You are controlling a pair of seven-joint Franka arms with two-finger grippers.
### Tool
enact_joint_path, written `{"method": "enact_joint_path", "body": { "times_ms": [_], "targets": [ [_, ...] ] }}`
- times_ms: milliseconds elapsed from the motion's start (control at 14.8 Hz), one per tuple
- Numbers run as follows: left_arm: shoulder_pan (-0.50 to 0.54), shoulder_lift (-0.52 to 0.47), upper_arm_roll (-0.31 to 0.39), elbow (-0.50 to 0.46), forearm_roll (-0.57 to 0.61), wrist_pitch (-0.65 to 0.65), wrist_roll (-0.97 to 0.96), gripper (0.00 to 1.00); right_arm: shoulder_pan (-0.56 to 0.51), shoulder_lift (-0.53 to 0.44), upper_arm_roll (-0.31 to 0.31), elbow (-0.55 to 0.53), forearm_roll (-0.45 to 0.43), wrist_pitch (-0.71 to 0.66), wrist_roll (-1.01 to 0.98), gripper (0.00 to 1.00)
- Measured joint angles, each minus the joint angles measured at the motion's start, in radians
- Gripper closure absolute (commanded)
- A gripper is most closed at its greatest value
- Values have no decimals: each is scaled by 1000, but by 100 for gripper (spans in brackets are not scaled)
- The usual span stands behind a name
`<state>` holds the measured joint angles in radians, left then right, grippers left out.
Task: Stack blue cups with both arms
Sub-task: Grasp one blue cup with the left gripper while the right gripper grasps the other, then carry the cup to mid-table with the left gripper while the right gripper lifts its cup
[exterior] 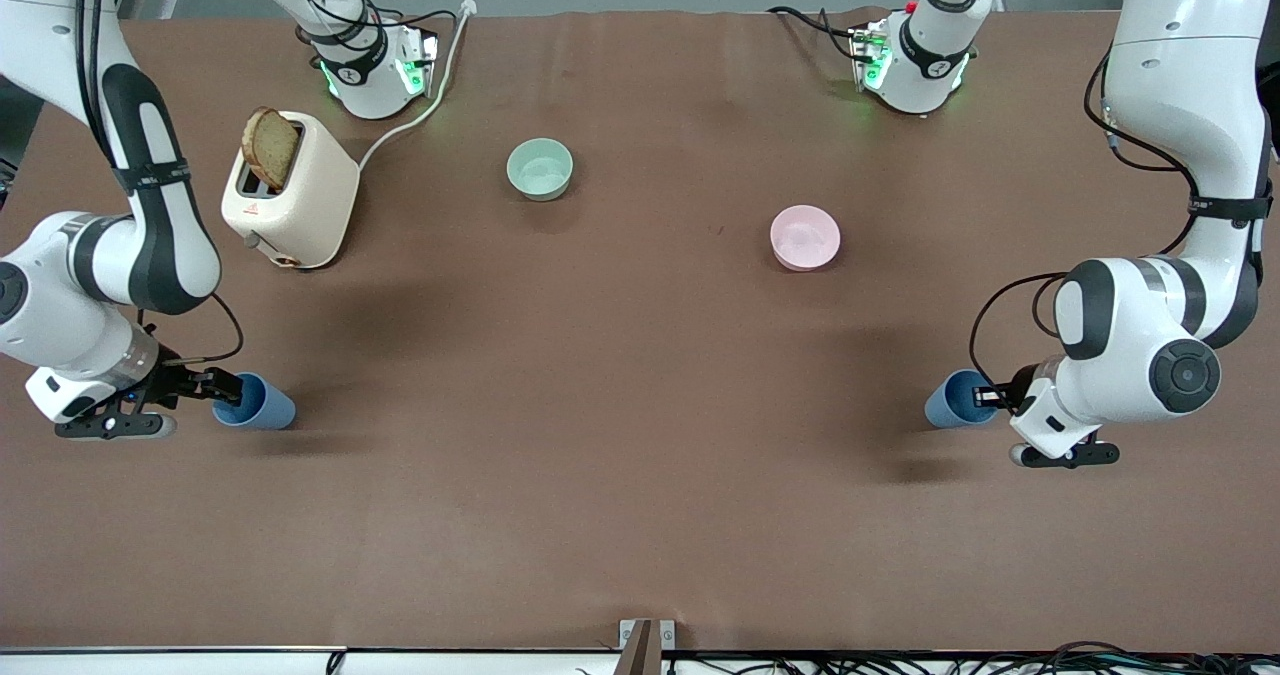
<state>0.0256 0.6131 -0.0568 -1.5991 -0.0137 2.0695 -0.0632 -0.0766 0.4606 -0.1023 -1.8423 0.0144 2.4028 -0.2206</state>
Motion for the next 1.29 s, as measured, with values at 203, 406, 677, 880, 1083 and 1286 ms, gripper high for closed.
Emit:
{"method": "enact_joint_path", "body": {
  "times_ms": [203, 406, 677, 880, 1083, 1286],
  "targets": [
    [0, 0, -2, 5, -21, 0, 0, 100, -5, 33, 0, -1, 0, 32, 0, 51],
    [2, -19, -51, 42, -71, -4, -36, 100, -8, 61, 0, 0, 2, 47, 3, 100],
    [-27, -55, -232, 56, -101, -20, -286, 100, -8, 76, 2, 27, 3, 23, 45, 100],
    [-183, -50, -266, 59, -100, -16, -563, 100, -6, 76, 3, 103, 3, -97, 53, 100],
    [-365, -11, -260, 69, -57, 62, -818, 100, 7, 65, 9, 254, 5, -315, 122, 100],
    [-464, 60, -256, 72, -8, 176, -994, 99, 77, 22, 16, 395, 6, -469, 243, 100]
  ]
}}
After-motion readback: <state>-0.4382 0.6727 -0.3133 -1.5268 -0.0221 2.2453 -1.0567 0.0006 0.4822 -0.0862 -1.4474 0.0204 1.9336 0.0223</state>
